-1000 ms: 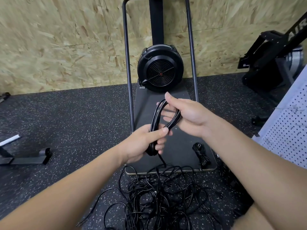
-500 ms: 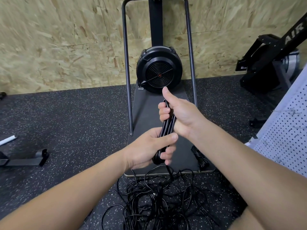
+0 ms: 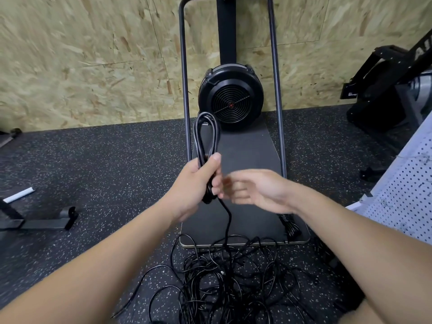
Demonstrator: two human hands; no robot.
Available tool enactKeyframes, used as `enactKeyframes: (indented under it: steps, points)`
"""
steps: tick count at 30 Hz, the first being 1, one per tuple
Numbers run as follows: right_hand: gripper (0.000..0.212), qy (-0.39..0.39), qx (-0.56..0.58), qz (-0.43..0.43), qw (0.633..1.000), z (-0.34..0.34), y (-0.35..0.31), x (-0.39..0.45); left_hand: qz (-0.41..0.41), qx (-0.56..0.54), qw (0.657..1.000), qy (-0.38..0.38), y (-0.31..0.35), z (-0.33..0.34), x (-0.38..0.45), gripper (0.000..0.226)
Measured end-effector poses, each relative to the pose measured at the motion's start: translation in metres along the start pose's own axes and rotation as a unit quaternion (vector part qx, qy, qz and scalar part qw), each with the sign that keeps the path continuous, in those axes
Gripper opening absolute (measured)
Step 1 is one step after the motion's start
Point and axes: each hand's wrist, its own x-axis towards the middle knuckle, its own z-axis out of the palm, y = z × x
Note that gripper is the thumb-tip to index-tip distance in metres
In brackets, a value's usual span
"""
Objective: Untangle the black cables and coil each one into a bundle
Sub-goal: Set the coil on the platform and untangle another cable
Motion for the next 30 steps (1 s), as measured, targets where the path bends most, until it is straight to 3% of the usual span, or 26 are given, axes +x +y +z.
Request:
enactKeyframes:
  steps: [4, 6, 10, 13, 15, 17, 19, 25, 30]
  points:
    - [0.039, -0.093, -0.137, 0.054, 0.985, 0.002, 0.014, -0.002, 0.007, -0.02, 0.999, 0.046, 0.0, -0.015, 0.012, 0.037]
    - [0.031, -0.077, -0.172, 0.053, 0.981, 0.001, 0.011, -0.005, 0.001, 0.003, 0.997, 0.082, -0.003, -0.026, 0.019, 0.039]
    - [0.019, 0.031, -0.205, -0.006, 0.978, 0.006, -0.008, -0.006, -0.037, 0.128, 0.975, 0.179, -0.014, -0.043, 0.026, 0.037]
    - [0.028, 0.02, -0.155, 0.005, 0.988, 0.013, -0.019, -0.007, -0.05, 0.107, 0.973, 0.198, -0.013, -0.051, 0.03, 0.036]
    - [0.037, 0.02, -0.194, 0.048, 0.98, 0.012, -0.02, -0.012, -0.053, 0.093, 0.974, 0.199, -0.005, -0.06, 0.031, 0.039]
    - [0.039, 0.043, -0.267, 0.048, 0.962, 0.004, -0.02, -0.017, -0.053, 0.058, 0.981, 0.178, 0.003, -0.068, 0.029, 0.038]
    - [0.037, 0.082, -0.276, -0.007, 0.958, -0.004, -0.024, -0.019, -0.056, 0.047, 0.986, 0.149, 0.006, -0.07, 0.025, 0.034]
    - [0.033, 0.206, -0.176, -0.102, 0.957, 0.007, -0.037, -0.013, -0.07, 0.098, 0.993, -0.011, -0.007, -0.043, 0.013, 0.045]
    - [0.016, 0.243, -0.087, -0.103, 0.961, 0.033, -0.04, -0.007, -0.101, 0.252, 0.957, -0.105, -0.024, -0.011, -0.001, 0.034]
